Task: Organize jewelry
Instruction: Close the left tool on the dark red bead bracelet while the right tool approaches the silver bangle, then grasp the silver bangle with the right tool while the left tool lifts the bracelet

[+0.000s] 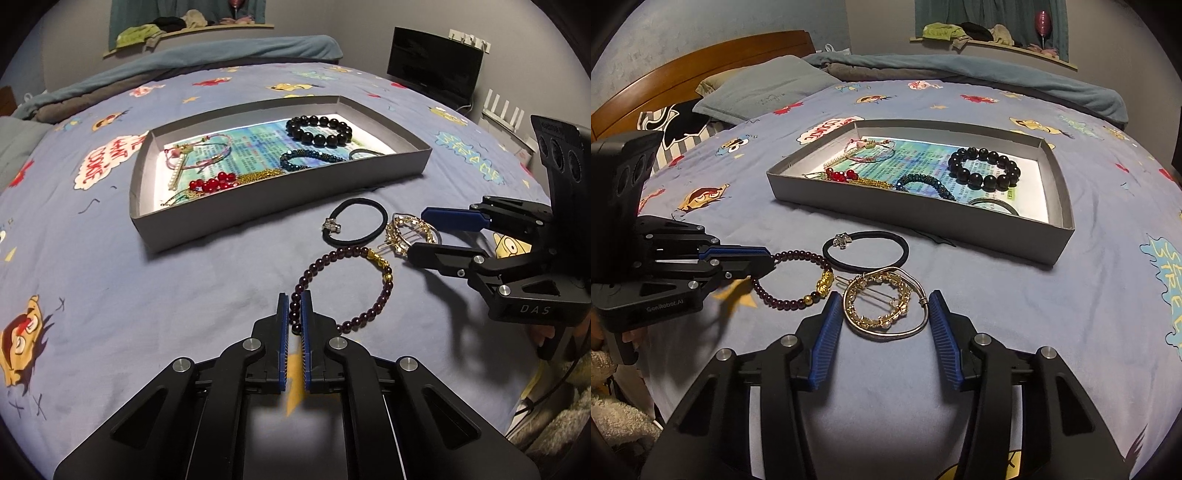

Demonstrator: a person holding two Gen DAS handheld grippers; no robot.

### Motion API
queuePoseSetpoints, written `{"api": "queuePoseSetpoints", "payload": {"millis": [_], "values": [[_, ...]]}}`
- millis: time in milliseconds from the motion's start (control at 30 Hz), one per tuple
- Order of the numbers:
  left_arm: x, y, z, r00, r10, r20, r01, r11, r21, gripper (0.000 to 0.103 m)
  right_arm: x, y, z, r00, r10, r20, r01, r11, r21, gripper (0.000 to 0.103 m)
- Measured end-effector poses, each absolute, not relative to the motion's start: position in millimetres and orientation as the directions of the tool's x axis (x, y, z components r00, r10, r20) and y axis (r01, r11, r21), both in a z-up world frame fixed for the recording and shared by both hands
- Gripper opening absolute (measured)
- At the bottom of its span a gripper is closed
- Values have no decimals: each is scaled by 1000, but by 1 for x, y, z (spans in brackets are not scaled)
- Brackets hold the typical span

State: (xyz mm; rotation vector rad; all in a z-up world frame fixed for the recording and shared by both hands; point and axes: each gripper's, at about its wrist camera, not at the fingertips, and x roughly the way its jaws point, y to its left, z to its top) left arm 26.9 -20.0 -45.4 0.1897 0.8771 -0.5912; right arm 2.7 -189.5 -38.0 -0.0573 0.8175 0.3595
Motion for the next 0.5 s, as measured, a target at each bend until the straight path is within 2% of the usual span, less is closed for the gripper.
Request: {"api": "queuePoseSetpoints", "payload": {"millis": [233,500], "values": [[30,-22,-47,477,-410,-777,552,828,-97,9,-3,-194,-32,644,295,-706,-329,940,92,48],[33,-33,-51,479,-391,-786,568,821,-62,12,-4,-199,-27,659,291,-694,-311,945,100,48]]}}
